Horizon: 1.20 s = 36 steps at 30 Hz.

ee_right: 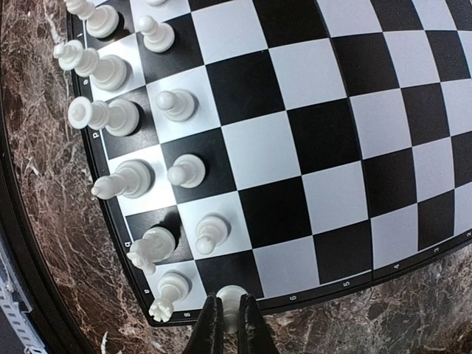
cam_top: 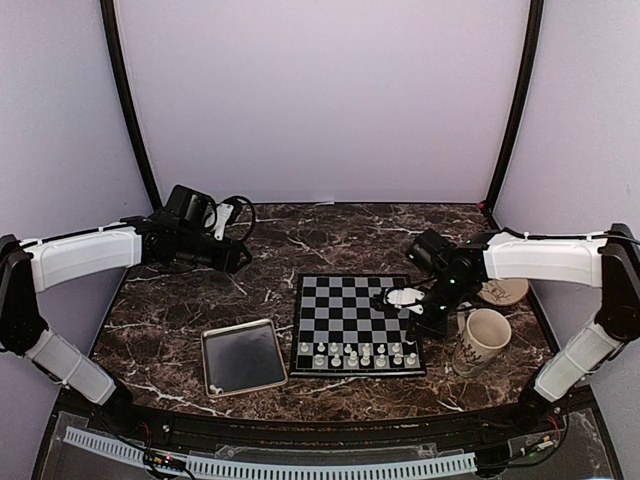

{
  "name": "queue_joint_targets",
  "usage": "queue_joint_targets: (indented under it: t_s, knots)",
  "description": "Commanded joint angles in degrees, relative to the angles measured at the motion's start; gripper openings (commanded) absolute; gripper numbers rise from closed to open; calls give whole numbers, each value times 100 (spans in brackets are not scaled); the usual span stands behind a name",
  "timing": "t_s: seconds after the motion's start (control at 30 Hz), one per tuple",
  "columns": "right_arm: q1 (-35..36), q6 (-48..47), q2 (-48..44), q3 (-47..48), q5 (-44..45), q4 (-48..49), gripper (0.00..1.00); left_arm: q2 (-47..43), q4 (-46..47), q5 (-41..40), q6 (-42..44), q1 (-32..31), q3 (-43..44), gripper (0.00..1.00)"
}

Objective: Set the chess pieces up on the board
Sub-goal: Place the pawn at h2.

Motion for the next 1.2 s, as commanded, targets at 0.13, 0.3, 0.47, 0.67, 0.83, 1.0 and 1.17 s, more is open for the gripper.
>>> queue_joint_targets:
  t_s: [0.13, 0.3, 0.47, 0.67, 0.83, 1.0, 1.17]
  knots:
    - [-25, -100, -84, -224, -196, 166, 4, 57, -162, 74, 13, 5, 148, 53]
    - [-25, -83, 19, -202, -221, 262, 4, 76, -180, 90, 15, -2, 159, 52]
    - [-25, -100, 135, -181, -233, 309, 4, 93, -199, 97, 22, -2, 180, 52]
    - [-26, -128, 246, -213, -215, 330, 5, 106, -211, 110, 24, 6, 187, 52]
    - [-27, -150, 279, -243, -201, 341, 5, 120, -228, 117, 22, 0, 203, 53]
    - [-25, -162, 304, -316, -173, 396, 6, 137, -248, 119, 22, -1, 213, 52]
    - [-25, -159, 305, -338, -132, 396, 9, 152, -246, 124, 22, 1, 212, 53]
